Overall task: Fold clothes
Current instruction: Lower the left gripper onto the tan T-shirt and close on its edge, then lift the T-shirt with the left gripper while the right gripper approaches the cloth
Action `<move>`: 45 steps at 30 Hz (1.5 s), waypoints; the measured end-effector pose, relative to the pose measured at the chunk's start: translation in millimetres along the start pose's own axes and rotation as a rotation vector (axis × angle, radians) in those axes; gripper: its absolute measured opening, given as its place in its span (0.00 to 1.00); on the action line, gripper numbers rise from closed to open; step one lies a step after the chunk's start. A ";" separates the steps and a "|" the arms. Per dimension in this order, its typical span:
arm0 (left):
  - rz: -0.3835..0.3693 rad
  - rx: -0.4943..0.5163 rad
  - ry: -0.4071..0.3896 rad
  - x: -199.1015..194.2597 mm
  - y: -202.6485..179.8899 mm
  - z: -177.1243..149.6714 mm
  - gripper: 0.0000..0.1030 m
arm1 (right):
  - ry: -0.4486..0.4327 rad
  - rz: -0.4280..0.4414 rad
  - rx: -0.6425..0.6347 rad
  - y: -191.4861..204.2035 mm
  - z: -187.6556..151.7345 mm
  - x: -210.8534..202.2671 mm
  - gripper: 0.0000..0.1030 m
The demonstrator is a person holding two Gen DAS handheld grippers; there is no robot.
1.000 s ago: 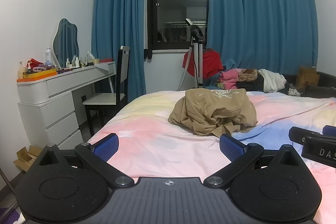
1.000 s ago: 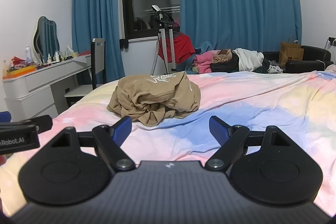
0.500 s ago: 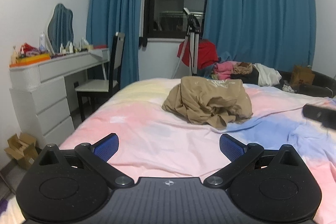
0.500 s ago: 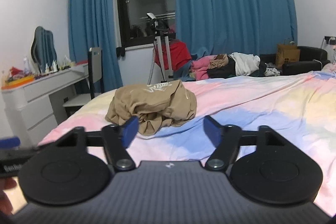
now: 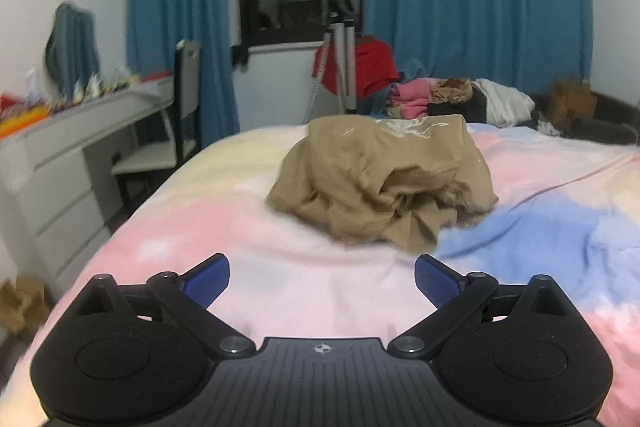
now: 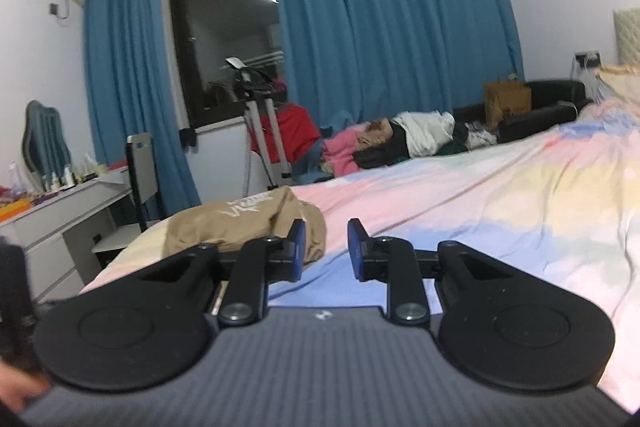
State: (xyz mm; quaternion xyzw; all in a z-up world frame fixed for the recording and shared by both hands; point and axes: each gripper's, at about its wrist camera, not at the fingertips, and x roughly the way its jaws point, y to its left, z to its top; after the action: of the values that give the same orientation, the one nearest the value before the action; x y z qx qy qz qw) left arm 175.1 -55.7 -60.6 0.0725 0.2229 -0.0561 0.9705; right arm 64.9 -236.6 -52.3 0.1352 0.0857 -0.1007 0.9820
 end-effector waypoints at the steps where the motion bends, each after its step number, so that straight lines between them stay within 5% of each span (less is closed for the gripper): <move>1: -0.002 0.035 -0.010 13.2 -8.2 4.2 0.95 | 0.015 -0.002 0.015 -4.2 -1.5 7.6 0.24; 8: -0.023 0.214 -0.042 103.9 -60.5 21.0 0.87 | 0.136 -0.021 0.099 -23.3 -18.3 60.6 0.25; 11: 0.010 0.292 -0.049 139.1 -77.3 25.0 0.77 | 0.168 -0.019 0.093 -21.9 -28.0 75.9 0.26; 14: 0.000 0.286 -0.073 154.4 -78.2 33.6 0.54 | 0.182 -0.017 0.076 -21.2 -37.1 84.3 0.26; 16: -0.035 0.252 -0.102 152.2 -73.3 39.5 0.22 | 0.180 -0.017 0.069 -21.1 -38.0 87.0 0.26; 18: -0.071 0.219 -0.131 150.0 -68.4 45.5 0.15 | 0.177 -0.018 0.062 -20.9 -38.5 89.5 0.26; 23: -0.141 0.179 -0.209 95.0 -51.2 60.7 0.09 | 0.156 -0.014 0.040 -18.9 -37.8 91.1 0.26; 28: -0.249 0.138 -0.282 -3.6 -34.3 69.1 0.08 | 0.085 0.017 -0.022 -7.2 -33.3 74.9 0.26; 39: -0.400 -0.043 -0.410 -197.9 -1.1 48.5 0.08 | -0.040 0.186 -0.134 17.8 -20.0 9.6 0.26; 45: -0.415 -0.060 -0.413 -221.1 6.9 12.3 0.08 | -0.025 0.273 -0.183 38.0 -23.7 -12.7 0.26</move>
State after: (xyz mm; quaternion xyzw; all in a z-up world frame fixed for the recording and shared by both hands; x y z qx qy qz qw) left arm -16.5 -34.0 48.6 -0.0162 0.0320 -0.2604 0.9648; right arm 57.6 -191.8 -62.9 0.0541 0.0631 0.0400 0.9957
